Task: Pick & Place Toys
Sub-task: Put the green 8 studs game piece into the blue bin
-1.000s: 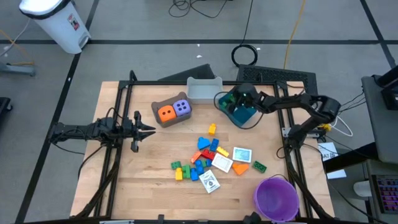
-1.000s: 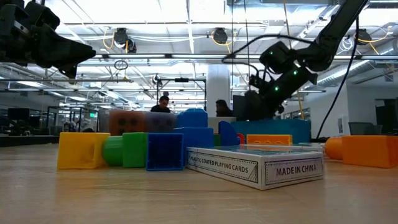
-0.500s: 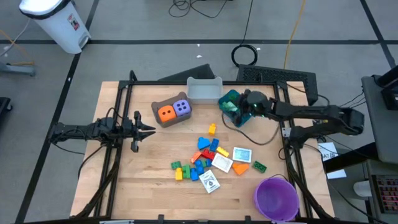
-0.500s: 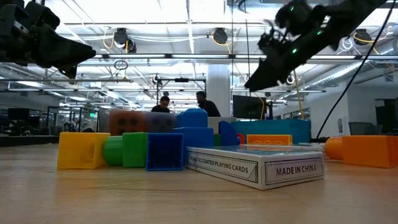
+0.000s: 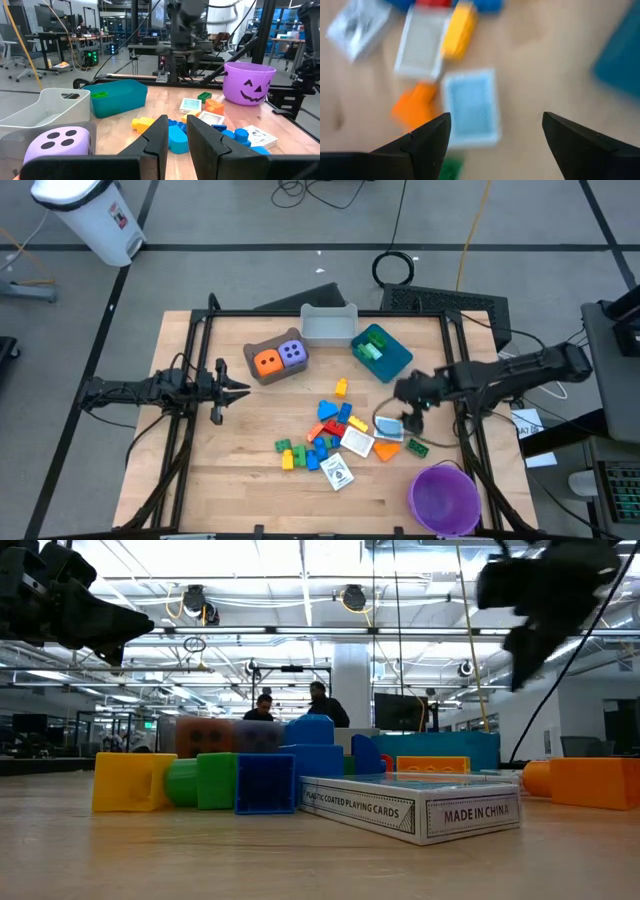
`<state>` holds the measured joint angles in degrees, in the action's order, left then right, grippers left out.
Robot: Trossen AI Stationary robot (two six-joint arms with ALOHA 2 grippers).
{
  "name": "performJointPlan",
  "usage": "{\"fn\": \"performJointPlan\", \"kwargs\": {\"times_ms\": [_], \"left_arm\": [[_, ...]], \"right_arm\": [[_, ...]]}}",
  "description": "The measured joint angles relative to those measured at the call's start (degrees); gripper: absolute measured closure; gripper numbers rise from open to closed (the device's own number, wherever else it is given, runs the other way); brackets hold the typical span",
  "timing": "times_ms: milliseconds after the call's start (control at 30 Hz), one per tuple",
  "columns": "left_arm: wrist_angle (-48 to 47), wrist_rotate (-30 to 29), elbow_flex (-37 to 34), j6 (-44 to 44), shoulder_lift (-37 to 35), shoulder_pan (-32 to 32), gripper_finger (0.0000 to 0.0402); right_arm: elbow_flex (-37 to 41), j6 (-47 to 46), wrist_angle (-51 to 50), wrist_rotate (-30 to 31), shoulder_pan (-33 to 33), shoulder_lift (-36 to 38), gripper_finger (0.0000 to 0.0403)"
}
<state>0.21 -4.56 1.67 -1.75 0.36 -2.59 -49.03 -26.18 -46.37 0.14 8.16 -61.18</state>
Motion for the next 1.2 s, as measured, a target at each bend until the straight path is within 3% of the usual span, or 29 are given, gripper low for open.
{"fn": "performJointPlan", "kwargs": {"times_ms": [433,800,1200], "left_arm": [[0.0,-0.01,0.01,0.01,0.0,-0.02,0.0325],[0.0,0.0,0.02,0.01,0.0,0.0,0.0325],[0.0,-0.01,0.0,0.01,0.0,-0.02,0.0325]], "right_arm": [[0.02,-17.64,-3.76,-4.56,15.53,-7.57,0.0098],[0.02,-18.32,-3.14,-5.86,15.82,-17.73,0.0099],[0.04,-17.79,-1.88,-10.84,13.56,-23.16,0.0099]]}}
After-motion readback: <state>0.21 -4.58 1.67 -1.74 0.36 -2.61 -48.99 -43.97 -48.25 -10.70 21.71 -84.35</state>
